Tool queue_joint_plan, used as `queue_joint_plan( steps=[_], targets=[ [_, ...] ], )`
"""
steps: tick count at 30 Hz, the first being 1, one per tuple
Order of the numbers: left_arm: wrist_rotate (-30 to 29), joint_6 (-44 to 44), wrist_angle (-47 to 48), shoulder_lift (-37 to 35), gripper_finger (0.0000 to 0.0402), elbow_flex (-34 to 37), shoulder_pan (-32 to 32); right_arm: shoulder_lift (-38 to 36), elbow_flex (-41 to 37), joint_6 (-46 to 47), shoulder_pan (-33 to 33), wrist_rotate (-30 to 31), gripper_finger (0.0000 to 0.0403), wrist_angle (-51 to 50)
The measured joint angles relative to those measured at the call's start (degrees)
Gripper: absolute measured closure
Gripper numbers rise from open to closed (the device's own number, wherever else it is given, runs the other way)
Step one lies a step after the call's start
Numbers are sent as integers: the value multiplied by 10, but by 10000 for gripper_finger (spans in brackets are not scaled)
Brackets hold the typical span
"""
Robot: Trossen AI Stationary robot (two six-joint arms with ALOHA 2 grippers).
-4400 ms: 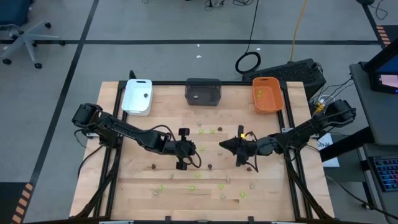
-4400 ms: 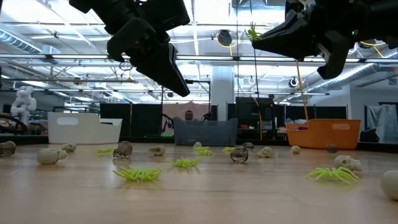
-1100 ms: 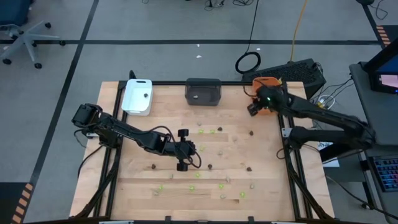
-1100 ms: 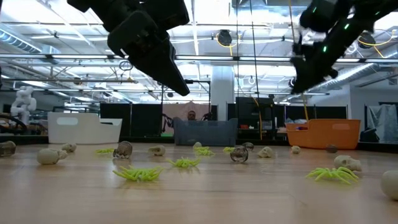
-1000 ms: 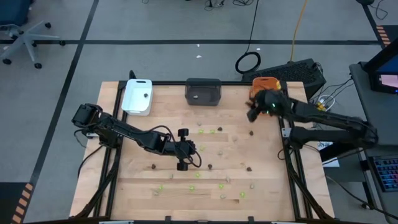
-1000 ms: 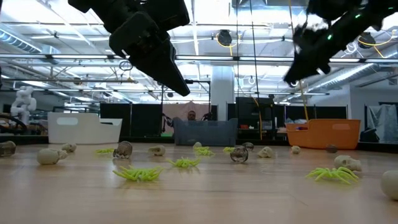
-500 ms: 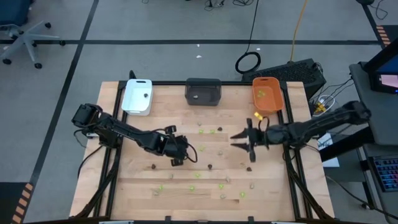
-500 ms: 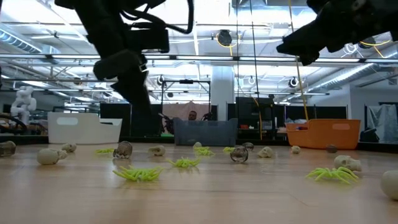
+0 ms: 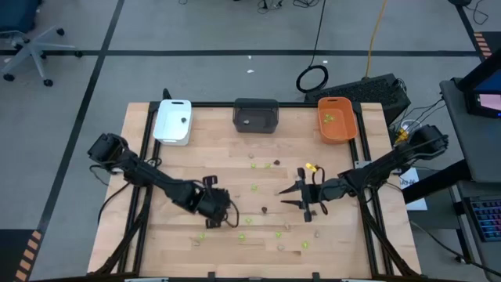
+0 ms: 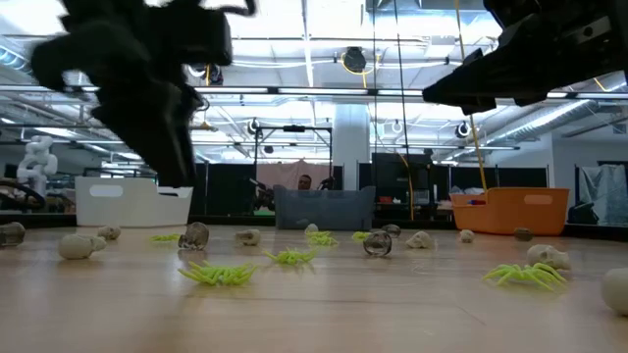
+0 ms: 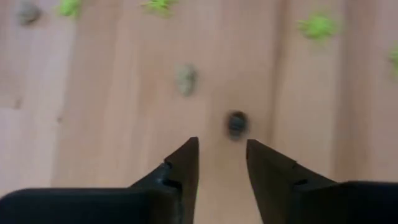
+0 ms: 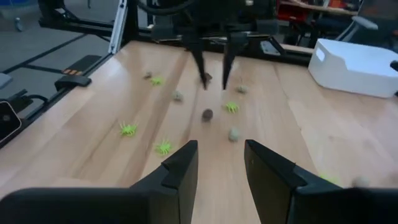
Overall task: Sort Halloween decoration
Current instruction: Put the black toy skull into the white bin
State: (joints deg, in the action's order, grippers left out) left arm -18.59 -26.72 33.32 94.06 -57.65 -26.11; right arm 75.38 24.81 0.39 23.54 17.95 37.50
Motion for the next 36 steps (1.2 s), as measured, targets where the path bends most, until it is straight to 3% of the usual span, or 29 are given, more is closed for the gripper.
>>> queue_joint_plan(
  steps=[9, 19, 28, 36],
  targets=[
    [-7, 21, -15, 0, 222, 0, -51, 52, 1, 19, 0, 0, 282, 21],
    [-18, 161, -63, 0, 221, 0, -20, 117, 1, 17, 1, -18, 282, 89],
    [99, 203, -91, 18, 221, 0, 34, 120, 1, 19, 3, -18, 282, 90],
    [100, 240, -97, 44, 221, 0, 44, 120, 1, 19, 6, -18, 282, 90]
  ],
)
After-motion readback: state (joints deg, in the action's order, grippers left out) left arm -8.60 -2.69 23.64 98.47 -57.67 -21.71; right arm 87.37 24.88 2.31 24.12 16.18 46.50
